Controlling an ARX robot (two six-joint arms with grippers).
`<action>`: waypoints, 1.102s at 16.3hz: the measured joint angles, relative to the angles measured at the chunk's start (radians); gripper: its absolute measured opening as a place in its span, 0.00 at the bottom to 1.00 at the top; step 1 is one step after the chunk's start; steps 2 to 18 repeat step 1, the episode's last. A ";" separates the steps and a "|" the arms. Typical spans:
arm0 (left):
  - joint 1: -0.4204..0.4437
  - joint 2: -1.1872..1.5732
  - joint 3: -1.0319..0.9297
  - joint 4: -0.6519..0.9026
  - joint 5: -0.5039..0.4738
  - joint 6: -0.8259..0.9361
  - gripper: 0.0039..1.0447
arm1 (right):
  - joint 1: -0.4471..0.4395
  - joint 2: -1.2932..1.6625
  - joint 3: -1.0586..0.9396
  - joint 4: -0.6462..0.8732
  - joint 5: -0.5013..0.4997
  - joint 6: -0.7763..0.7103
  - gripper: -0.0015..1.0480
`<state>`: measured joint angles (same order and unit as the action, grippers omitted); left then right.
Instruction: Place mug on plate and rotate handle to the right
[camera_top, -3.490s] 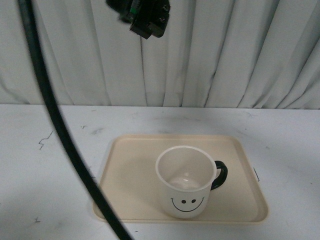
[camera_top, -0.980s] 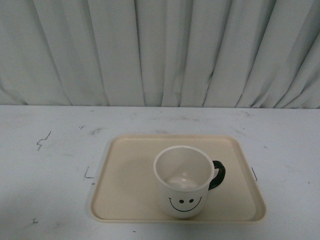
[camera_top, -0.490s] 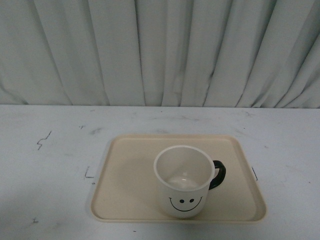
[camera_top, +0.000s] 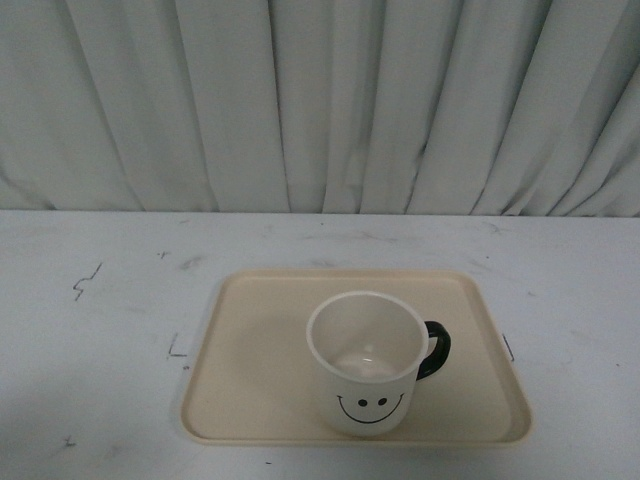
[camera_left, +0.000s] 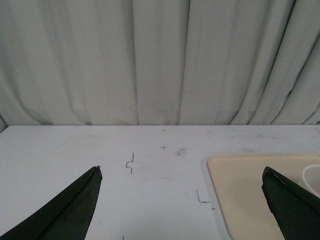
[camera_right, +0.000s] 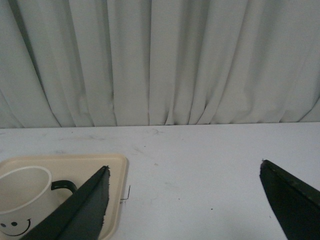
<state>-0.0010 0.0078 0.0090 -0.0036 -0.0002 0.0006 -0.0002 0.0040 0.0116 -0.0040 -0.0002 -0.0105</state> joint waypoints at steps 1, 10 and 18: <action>0.000 0.000 0.000 0.000 0.000 0.000 0.94 | 0.000 0.000 0.000 0.000 0.000 0.000 0.93; 0.000 0.000 0.000 0.000 0.000 0.000 0.94 | 0.000 0.000 0.000 0.000 0.000 0.000 0.93; 0.000 0.000 0.000 0.000 0.000 0.000 0.94 | 0.000 0.000 0.000 0.000 0.000 0.000 0.93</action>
